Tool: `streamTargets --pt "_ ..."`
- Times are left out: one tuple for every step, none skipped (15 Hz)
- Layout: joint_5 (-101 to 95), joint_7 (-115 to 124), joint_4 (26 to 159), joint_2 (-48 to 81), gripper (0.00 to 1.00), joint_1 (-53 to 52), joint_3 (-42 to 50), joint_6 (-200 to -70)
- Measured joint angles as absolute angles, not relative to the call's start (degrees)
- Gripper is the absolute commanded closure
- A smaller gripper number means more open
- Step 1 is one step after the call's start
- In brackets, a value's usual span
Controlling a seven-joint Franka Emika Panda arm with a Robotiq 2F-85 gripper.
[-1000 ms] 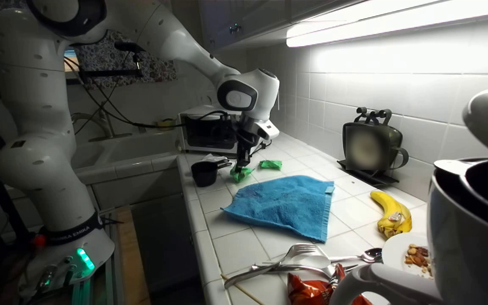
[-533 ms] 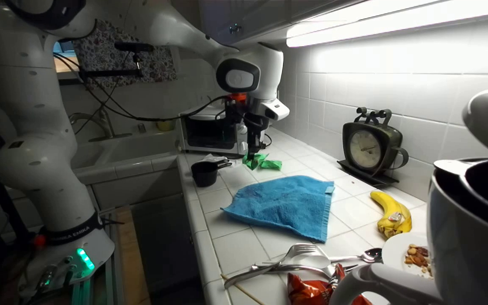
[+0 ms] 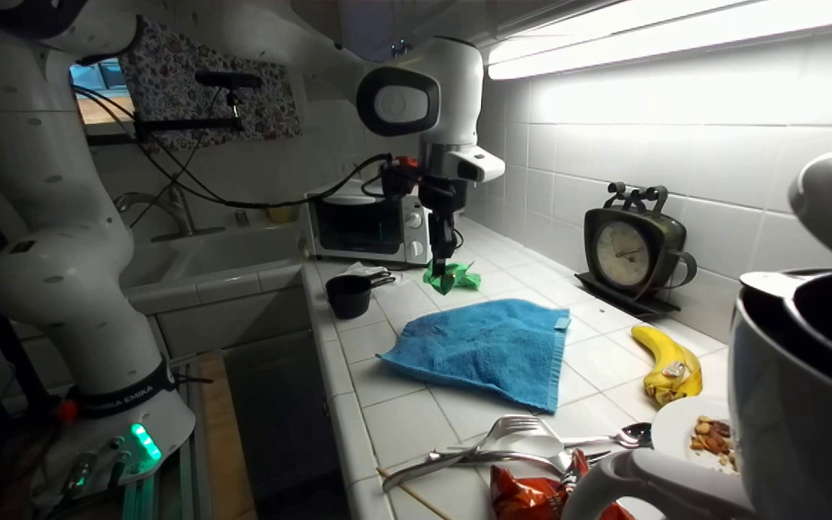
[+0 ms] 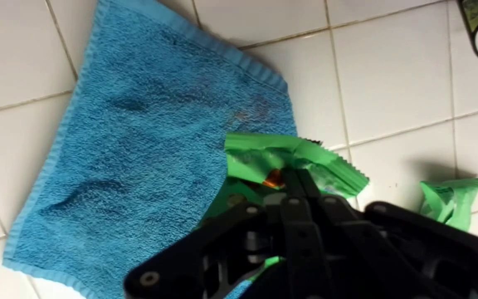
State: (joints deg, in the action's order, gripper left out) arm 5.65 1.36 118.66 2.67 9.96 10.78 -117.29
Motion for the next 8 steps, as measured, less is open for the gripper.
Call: streamTargets --pt "5.2 1.0 119.2 2.7 0.85 10.2 11.0 -117.3" --pt "4.5 0.7 119.7 2.7 0.70 10.4 11.1 -117.4" --pt "3.8 0.6 120.4 2.8 0.65 10.5 11.3 -117.7" --pt "3.2 0.6 121.0 2.8 0.57 10.5 11.4 -118.1" --pt "2.9 0.6 121.6 2.9 0.51 10.6 11.5 -118.5" --pt "2.7 0.4 121.9 3.0 0.45 10.6 11.5 -118.8" --pt "2.5 0.3 122.1 3.0 0.38 10.7 11.5 -119.2" --pt "2.5 0.0 122.2 3.0 0.31 10.7 11.5 -119.7"
